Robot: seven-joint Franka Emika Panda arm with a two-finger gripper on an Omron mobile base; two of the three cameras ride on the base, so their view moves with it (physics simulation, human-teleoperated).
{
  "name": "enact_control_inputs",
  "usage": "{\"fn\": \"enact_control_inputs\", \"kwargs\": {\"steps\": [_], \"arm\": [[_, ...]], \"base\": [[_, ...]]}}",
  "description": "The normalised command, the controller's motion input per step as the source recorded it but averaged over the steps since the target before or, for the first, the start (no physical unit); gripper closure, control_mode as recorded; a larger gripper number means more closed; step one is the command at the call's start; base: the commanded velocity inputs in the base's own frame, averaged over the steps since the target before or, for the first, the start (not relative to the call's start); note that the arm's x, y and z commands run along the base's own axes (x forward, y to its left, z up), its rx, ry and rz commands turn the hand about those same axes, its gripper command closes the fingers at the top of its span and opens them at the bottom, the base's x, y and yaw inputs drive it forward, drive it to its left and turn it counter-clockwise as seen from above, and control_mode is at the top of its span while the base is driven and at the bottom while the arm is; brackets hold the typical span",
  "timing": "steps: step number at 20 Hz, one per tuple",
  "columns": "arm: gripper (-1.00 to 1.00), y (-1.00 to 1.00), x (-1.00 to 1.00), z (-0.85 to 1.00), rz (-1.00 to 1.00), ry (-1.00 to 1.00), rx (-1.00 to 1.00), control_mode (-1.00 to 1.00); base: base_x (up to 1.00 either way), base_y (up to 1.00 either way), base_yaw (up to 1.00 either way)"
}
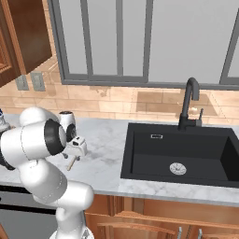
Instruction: Grab the spray bottle from the cabinet, then place it next to the cutting board for sanitizing. Then grab the dish brush from the countertop next to the sink and place it next to the cutting board.
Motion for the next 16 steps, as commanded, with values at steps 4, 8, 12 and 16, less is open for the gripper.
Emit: {"fn": "enact_control_inputs", "kwargs": {"steps": [4, 8, 12, 16], "arm": [[1.0, 0.21, 0.0, -0.36, 0.0, 0.0, 0.0, -1.0], [1.0, 0.12, 0.0, -0.37, 0.0, 0.0, 0.0, -1.0], [1.0, 0.11, 0.0, -0.42, 0.0, 0.0, 0.0, -1.0], [1.0, 0.02, -0.21, -0.02, 0.0, 0.0, 0.0, -1.0]], "base": [[0.0, 0.0, 0.0], [0.0, 0.0, 0.0], [0.0, 0.0, 0.0], [0.0, 0.0, 0.0]]}}
